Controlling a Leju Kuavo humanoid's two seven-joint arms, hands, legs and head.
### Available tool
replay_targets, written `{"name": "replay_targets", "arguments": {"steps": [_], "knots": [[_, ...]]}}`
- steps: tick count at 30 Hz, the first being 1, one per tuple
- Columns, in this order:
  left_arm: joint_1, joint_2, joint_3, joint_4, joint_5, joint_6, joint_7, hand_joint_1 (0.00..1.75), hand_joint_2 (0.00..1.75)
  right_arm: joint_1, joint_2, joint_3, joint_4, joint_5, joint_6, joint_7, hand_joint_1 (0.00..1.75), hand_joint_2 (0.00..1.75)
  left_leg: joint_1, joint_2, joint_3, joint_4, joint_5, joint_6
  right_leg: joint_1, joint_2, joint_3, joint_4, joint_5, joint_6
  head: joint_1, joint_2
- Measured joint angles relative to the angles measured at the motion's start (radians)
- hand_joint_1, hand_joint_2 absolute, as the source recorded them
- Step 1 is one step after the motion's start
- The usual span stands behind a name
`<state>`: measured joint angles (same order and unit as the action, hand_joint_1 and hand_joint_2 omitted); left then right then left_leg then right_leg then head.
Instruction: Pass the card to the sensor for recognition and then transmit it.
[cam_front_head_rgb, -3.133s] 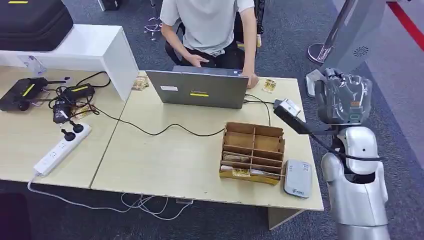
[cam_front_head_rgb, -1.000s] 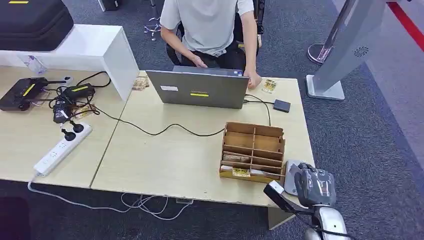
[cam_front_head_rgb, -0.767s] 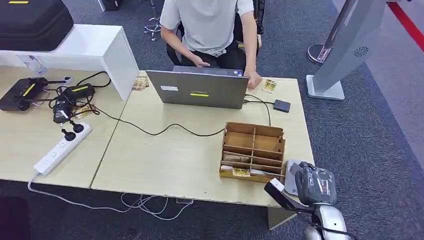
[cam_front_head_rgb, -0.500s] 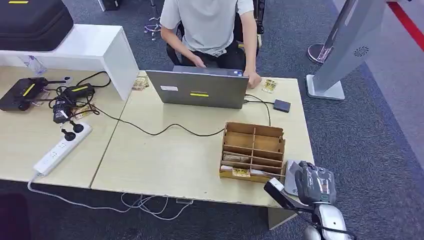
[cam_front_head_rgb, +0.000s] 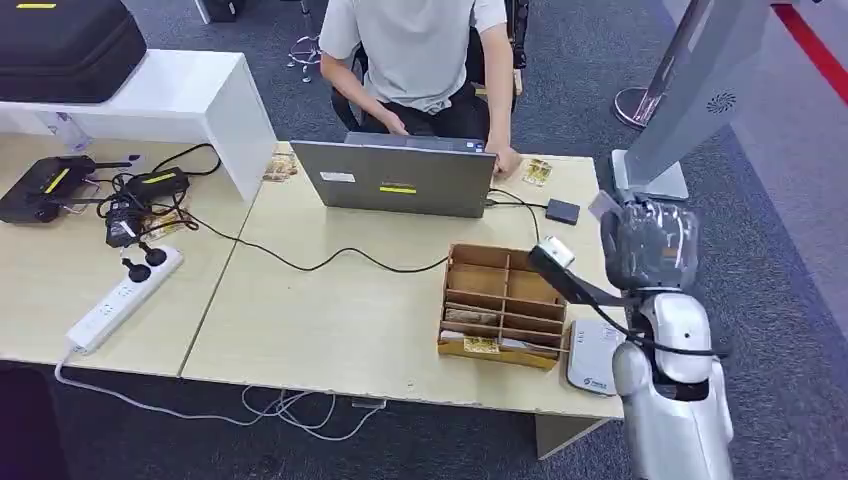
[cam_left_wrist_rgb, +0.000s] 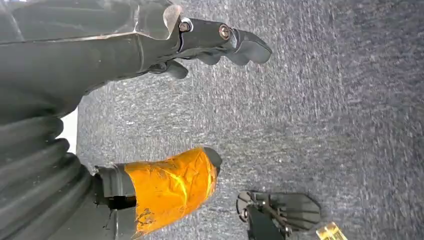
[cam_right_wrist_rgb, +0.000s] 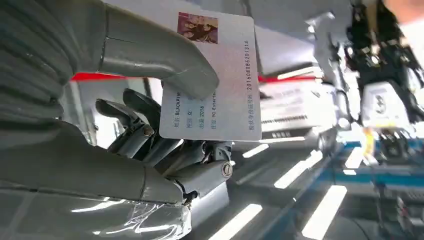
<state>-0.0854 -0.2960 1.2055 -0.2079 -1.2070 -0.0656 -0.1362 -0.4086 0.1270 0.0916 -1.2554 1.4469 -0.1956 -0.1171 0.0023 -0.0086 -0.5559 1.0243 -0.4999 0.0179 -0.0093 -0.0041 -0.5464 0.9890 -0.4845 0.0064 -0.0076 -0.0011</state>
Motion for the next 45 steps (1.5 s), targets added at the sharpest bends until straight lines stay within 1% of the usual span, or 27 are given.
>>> {"name": "replay_targets", "arguments": {"steps": [4,10,14,22,24,27,30,32,35,36,39,45], "knots": [[-0.001,0.0,0.0,0.0,0.017,-0.013,-0.003,0.0,1.75,-0.124,0.002,0.073,0.034,0.008,0.019,0.023,1.75,1.75,0.0,0.0,0.0,0.0,0.0,0.0,0.0,0.0,0.0,0.0,0.0,0.0,0.0,0.0],[-0.002,0.0,0.0,0.0,0.039,-0.022,-0.012,0.0,1.75,-0.231,0.015,0.137,0.114,0.012,0.024,0.033,1.75,1.75,0.0,-0.001,0.0,0.0,0.0,0.0,0.0,-0.001,0.0,0.0,0.0,0.0,0.0,0.0],[-0.002,0.0,0.001,0.0,0.041,-0.023,-0.013,0.0,1.75,-0.254,0.018,0.153,0.141,0.012,0.022,0.036,1.75,1.75,0.0,-0.001,-0.001,0.0,0.0,0.0,0.0,-0.001,0.0,0.0,0.0,0.0,0.0,0.0],[-0.002,0.0,0.001,0.0,0.041,-0.024,-0.013,0.0,1.75,-0.266,0.021,0.16,0.168,0.012,0.022,0.036,1.75,1.75,0.0,-0.001,-0.001,0.0,0.0,0.0,0.0,-0.001,0.0,0.0,0.0,0.0,0.0,0.0],[-0.002,0.001,0.001,0.0,0.042,-0.027,-0.012,0.0,1.75,-0.279,0.024,0.165,0.184,0.021,0.022,0.045,1.75,1.75,0.0,-0.001,-0.001,0.0,0.0,0.0,0.0,-0.001,0.0,0.0,0.0,0.0,0.0,0.0],[-0.003,0.002,0.001,0.0,0.033,-0.032,-0.011,0.0,1.75,-0.336,0.036,0.175,0.247,0.027,0.032,0.088,1.75,1.75,0.0,-0.001,-0.001,0.0,0.0,0.0,0.0,0.0,0.0,0.0,0.0,0.0,0.0,0.0],[-0.004,0.007,0.001,0.0,0.021,-0.04,-0.003,0.0,1.75,-0.435,0.056,0.172,0.39,0.03,0.051,0.19,1.75,1.75,0.0,-0.001,0.0,0.0,0.0,-0.001,0.0,0.0,0.0,0.001,0.0,0.0,0.0,0.0],[-0.005,0.011,0.001,0.0,0.014,-0.04,-0.006,0.0,1.75,-0.487,0.063,0.153,0.485,0.035,0.054,0.253,1.75,1.75,0.0,-0.002,0.0,0.0,0.001,0.0,0.0,-0.002,0.0,0.001,0.0,0.0,0.0,0.0],[-0.005,0.018,0.001,0.0,0.017,-0.041,-0.012,0.0,1.75,-0.545,0.066,0.119,0.59,0.05,0.065,0.294,1.75,1.75,0.001,-0.004,-0.002,0.0,0.002,0.0,0.0,-0.005,0.0,0.001,0.0,0.0,0.0,0.0],[-0.004,0.021,0.001,0.0,0.023,-0.04,-0.008,0.0,1.75,-0.556,0.066,0.106,0.62,0.052,0.066,0.295,0.0,1.75,0.001,-0.004,-0.002,0.0,0.002,0.0,0.0,-0.004,-0.001,0.001,0.0,0.0,0.0,0.0],[-0.006,0.019,0.002,0.0,0.034,-0.025,0.006,0.0,1.75,-0.579,0.069,0.082,0.673,0.057,0.064,0.286,0.0,1.75,0.0,-0.004,-0.003,0.001,0.002,0.0,0.0,-0.004,-0.002,0.001,0.0,0.0,0.0,0.0],[-0.012,0.006,0.002,0.004,0.031,-0.018,0.007,0.0,1.75,-0.603,0.091,0.056,0.729,0.064,0.049,0.254,0.0,1.75,0.0,-0.004,-0.003,0.0,0.0,0.001,0.0,-0.004,-0.002,0.0,-0.001,0.0,0.0,0.0]]}}
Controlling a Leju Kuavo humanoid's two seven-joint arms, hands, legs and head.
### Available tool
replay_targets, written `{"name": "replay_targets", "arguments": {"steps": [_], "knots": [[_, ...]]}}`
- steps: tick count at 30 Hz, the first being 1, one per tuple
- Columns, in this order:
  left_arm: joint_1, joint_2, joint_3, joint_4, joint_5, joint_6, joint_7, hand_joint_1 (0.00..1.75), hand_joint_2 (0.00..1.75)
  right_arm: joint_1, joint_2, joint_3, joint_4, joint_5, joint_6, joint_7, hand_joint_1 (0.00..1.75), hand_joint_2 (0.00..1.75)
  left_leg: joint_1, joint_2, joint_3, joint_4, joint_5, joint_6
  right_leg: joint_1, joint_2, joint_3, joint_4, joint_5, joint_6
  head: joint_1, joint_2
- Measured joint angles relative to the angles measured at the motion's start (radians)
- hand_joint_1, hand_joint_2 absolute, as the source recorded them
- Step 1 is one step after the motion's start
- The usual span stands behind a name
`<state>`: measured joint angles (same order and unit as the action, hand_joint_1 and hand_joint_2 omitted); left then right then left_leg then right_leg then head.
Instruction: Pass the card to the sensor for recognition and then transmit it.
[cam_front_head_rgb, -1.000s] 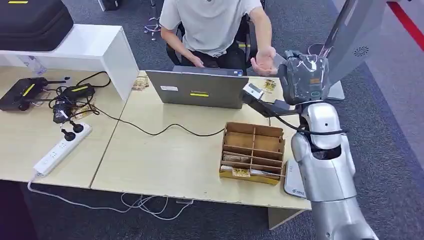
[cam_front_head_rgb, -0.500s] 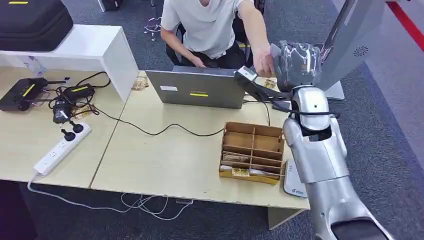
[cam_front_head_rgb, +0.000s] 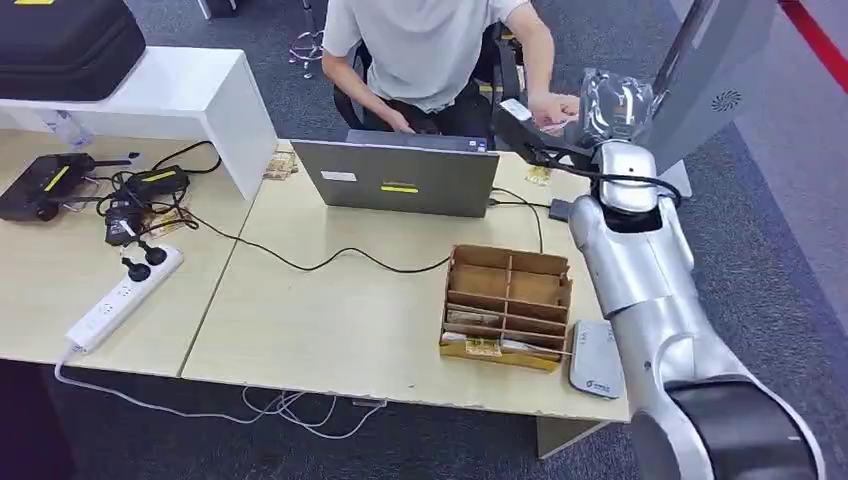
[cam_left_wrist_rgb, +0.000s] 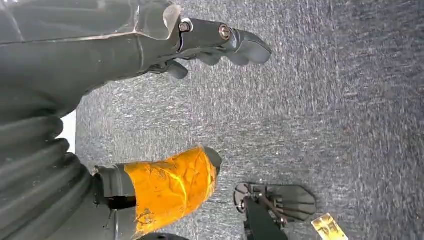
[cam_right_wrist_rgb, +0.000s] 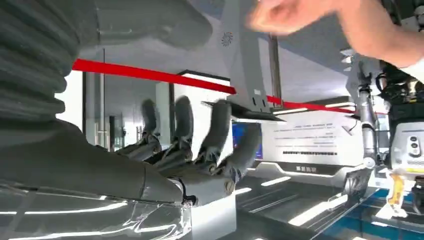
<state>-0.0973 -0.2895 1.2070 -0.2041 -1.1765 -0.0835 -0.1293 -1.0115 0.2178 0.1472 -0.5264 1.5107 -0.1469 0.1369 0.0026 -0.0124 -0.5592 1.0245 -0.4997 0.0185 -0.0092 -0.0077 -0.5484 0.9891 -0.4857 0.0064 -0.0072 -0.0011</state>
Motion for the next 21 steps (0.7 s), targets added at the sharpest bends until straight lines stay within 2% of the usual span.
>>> {"name": "replay_targets", "arguments": {"steps": [6,9,13,15,19,21], "knots": [[0.0,-0.001,0.0,0.0,0.0,0.013,0.014,0.0,1.75,0.03,0.003,-0.002,-0.001,0.003,-0.029,-0.067,0.0,1.75,0.0,0.0,0.0,0.0,0.0,0.0,0.0,0.0,0.0,0.0,0.0,0.0,0.0,0.0],[0.0,-0.001,0.001,0.0,0.003,0.015,0.017,0.0,1.75,0.063,0.005,-0.002,-0.032,-0.005,-0.053,-0.122,0.0,1.75,0.0,0.0,0.0,0.0,0.0,0.0,0.0,0.0,0.0,0.0,0.0,0.0,0.0,0.0],[0.001,-0.001,0.01,0.0,0.007,0.016,0.017,0.0,1.75,0.094,0.007,-0.002,-0.064,-0.011,-0.057,-0.14,0.0,1.75,0.0,0.0,0.0,0.0,0.0,0.0,0.0,0.0,0.0,0.0,0.0,0.0,0.0,0.0],[0.001,-0.001,0.013,0.0,0.014,0.017,0.017,0.0,1.75,0.113,0.007,-0.002,-0.088,-0.028,-0.064,-0.172,0.0,1.75,0.0,0.0,0.0,0.0,0.0,0.0,0.0,0.0,0.0,0.0,0.0,0.0,0.0,0.0],[0.0,-0.002,0.032,0.0,0.056,0.021,0.017,0.0,1.75,0.239,0.009,0.016,-0.262,-0.141,-0.05,-0.295,0.0,1.75,0.0,0.0,0.001,0.0,0.0,0.0,0.0,0.0,0.0,0.0,0.0,0.0,0.0,0.0],[0.0,-0.002,0.049,0.0,0.081,0.022,0.017,0.0,1.75,0.331,0.004,0.044,-0.373,-0.207,-0.039,-0.33,0.0,1.75,0.0,0.0,0.0,0.0,-0.001,-0.001,0.0,0.0,-0.001,-0.001,0.0,0.0,-0.001,0.0]]}}
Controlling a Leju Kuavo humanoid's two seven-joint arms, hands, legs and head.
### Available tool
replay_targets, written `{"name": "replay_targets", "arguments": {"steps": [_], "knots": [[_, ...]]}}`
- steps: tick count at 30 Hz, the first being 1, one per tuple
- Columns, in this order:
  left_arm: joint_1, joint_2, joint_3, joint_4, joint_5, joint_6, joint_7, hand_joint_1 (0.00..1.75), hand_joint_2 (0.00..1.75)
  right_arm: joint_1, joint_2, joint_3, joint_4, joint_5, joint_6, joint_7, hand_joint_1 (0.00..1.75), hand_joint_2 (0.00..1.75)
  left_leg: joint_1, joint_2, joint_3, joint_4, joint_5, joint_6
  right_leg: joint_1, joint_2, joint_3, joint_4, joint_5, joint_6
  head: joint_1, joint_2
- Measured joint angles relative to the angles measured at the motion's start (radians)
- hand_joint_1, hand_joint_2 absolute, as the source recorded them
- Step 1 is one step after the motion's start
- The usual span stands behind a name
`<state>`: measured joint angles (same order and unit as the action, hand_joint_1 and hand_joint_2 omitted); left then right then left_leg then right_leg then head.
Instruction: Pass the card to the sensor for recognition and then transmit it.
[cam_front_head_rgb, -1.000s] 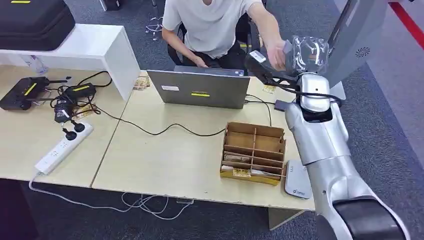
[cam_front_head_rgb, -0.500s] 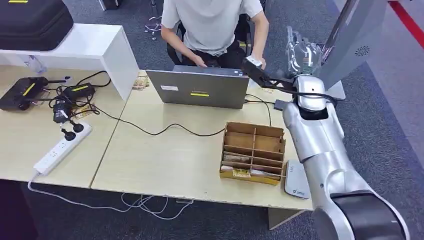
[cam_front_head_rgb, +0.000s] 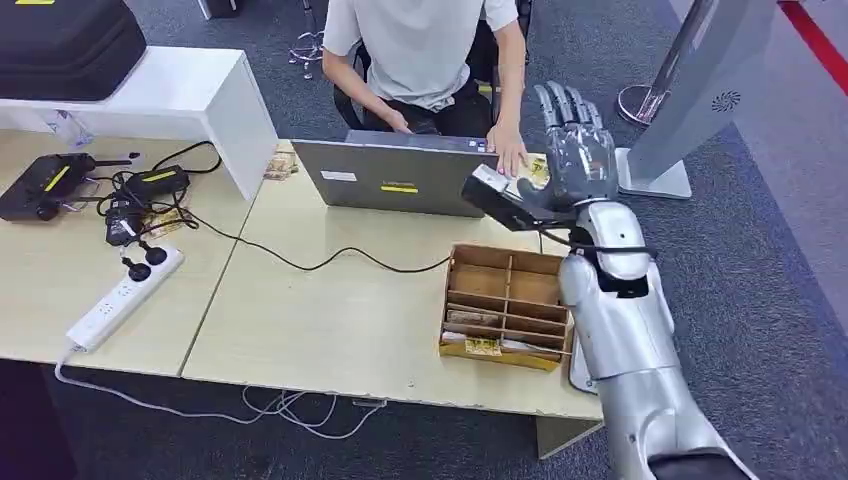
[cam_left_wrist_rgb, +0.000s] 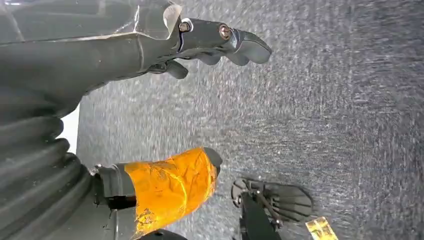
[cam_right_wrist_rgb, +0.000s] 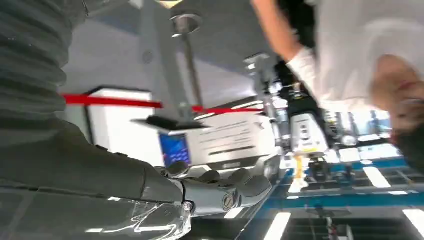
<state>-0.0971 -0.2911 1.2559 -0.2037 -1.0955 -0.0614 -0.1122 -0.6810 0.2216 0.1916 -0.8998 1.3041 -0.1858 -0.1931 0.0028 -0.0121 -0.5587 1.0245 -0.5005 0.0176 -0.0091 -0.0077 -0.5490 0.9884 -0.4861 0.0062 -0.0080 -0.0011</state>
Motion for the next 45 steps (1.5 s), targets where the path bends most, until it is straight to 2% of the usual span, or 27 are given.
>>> {"name": "replay_targets", "arguments": {"steps": [3,7,14,23,34,45], "knots": [[0.0,0.0,0.029,0.0,0.03,0.0,0.0,0.0,1.75,0.149,-0.032,0.058,-0.199,-0.078,0.003,-0.029,0.0,1.75,0.0,0.0,-0.001,0.0,0.0,0.0,0.0,0.0,0.0,0.0,-0.001,0.0,0.0,0.0],[0.0,0.003,0.051,0.0,0.038,-0.007,-0.003,0.0,1.75,0.278,-0.071,0.108,-0.365,-0.113,0.006,-0.046,0.0,1.75,0.0,0.001,0.0,0.0,-0.001,0.0,0.0,0.001,0.0,-0.001,-0.001,-0.001,0.0,0.0],[0.0,0.013,0.067,0.0,0.044,-0.005,-0.007,0.0,1.75,0.412,-0.127,0.158,-0.5,-0.132,0.007,-0.056,0.0,1.75,0.0,0.001,0.0,0.0,-0.001,0.0,0.0,0.001,0.001,-0.001,-0.001,-0.001,0.0,0.0],[0.0,0.016,0.067,0.0,0.044,0.0,-0.018,0.0,1.75,0.462,-0.151,0.158,-0.515,-0.133,0.006,-0.056,0.0,1.75,0.0,0.001,0.0,0.0,-0.001,0.0,0.0,0.001,0.001,0.0,-0.001,-0.001,0.0,0.0],[0.0,0.017,0.067,0.0,0.045,0.002,-0.02,0.0,1.75,0.488,-0.153,0.16,-0.514,-0.133,0.006,-0.063,0.0,1.75,0.0,0.001,0.0,0.0,-0.001,0.0,0.0,0.001,0.001,0.0,-0.001,-0.001,0.0,0.0],[-0.001,0.017,0.067,0.0,0.047,0.003,-0.026,0.0,1.75,0.509,-0.152,0.227,-0.456,-0.136,0.011,-0.08,0.0,1.75,0.0,0.001,0.0,-0.001,-0.001,0.0,0.0,0.001,0.001,0.0,-0.001,-0.001,0.0,0.0]]}}
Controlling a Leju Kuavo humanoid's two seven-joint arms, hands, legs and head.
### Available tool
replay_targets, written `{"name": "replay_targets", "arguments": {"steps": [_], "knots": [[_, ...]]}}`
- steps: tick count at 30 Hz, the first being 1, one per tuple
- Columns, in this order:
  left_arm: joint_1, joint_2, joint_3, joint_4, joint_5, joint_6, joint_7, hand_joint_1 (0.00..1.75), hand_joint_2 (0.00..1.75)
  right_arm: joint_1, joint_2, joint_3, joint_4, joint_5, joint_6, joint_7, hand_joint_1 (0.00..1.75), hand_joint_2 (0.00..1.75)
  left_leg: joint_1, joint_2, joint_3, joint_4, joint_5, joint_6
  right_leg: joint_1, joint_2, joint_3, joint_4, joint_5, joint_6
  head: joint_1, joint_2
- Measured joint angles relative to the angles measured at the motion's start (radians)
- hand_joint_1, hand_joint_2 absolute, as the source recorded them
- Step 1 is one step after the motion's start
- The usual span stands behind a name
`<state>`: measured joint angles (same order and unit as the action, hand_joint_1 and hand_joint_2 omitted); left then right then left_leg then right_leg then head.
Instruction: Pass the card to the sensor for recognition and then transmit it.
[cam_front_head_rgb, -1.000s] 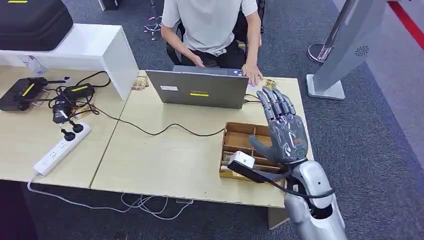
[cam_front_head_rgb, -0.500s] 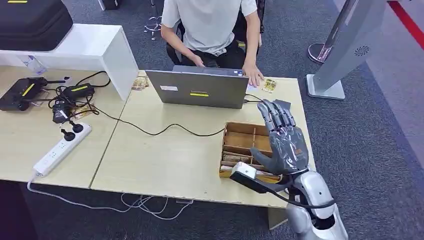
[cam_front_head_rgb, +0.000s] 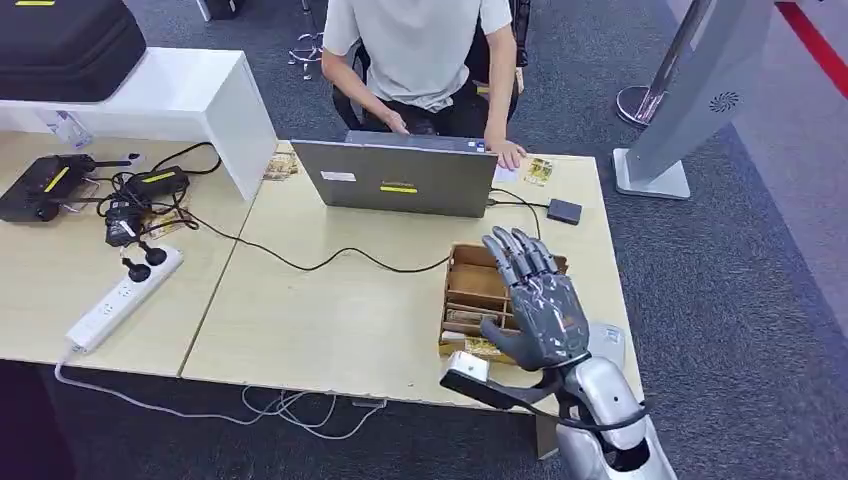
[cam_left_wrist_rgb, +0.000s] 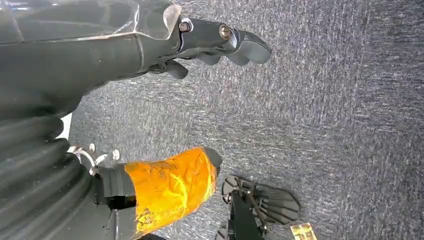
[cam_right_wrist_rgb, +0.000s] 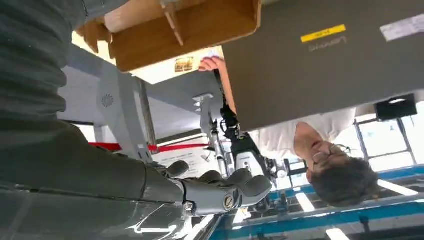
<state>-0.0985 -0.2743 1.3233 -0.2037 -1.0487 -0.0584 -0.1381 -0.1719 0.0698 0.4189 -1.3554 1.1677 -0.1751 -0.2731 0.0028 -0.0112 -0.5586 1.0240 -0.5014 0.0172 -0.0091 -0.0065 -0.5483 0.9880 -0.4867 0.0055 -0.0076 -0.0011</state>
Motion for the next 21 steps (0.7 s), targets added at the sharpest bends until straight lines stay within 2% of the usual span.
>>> {"name": "replay_targets", "arguments": {"steps": [21], "knots": [[-0.003,0.003,0.001,0.0,0.002,-0.002,-0.01,0.0,1.75,0.0,0.009,0.055,0.117,-0.006,0.005,-0.011,0.0,1.75,0.0,0.0,0.0,0.0,0.0,0.0,0.0,0.0,0.0,0.0,0.0,0.0,0.0,0.0]]}}
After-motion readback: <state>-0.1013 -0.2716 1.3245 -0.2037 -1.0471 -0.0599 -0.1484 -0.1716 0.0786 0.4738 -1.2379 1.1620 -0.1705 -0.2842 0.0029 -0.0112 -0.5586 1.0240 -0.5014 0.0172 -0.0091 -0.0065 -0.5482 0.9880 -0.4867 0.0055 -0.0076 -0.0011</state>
